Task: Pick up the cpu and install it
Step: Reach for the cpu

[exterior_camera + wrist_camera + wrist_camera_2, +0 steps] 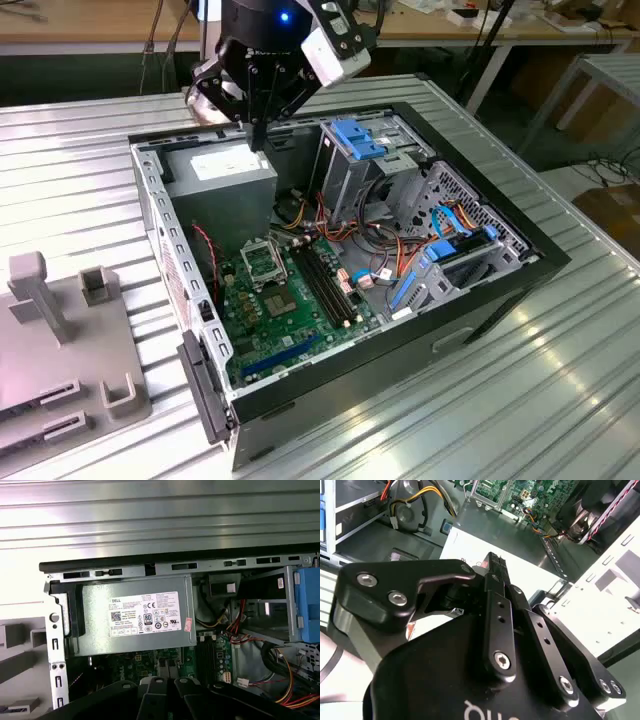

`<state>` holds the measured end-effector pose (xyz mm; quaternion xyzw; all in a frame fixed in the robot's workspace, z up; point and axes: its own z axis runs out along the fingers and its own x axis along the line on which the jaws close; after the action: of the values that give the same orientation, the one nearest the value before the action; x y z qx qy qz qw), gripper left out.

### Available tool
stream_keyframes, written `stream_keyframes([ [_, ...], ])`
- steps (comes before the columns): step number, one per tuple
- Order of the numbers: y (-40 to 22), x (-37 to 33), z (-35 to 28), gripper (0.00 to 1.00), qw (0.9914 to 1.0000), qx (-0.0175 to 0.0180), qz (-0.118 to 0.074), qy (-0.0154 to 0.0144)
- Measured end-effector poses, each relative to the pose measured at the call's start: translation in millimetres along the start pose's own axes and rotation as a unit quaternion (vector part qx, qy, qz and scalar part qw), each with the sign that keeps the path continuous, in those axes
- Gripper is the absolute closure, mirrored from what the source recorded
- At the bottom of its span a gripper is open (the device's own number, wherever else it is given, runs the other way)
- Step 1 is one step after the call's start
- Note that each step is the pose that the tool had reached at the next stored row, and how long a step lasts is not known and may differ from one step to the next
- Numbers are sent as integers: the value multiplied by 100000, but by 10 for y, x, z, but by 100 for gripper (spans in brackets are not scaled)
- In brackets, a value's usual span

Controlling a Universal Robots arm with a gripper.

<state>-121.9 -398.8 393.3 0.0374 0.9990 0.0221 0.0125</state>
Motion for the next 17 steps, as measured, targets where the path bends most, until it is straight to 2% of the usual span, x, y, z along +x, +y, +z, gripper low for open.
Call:
stream_keyframes([
  [6, 0, 5, 0, 89, 100000, 3, 5, 2],
  [17, -6, 80, -2, 89, 100000, 1, 1, 2],
])
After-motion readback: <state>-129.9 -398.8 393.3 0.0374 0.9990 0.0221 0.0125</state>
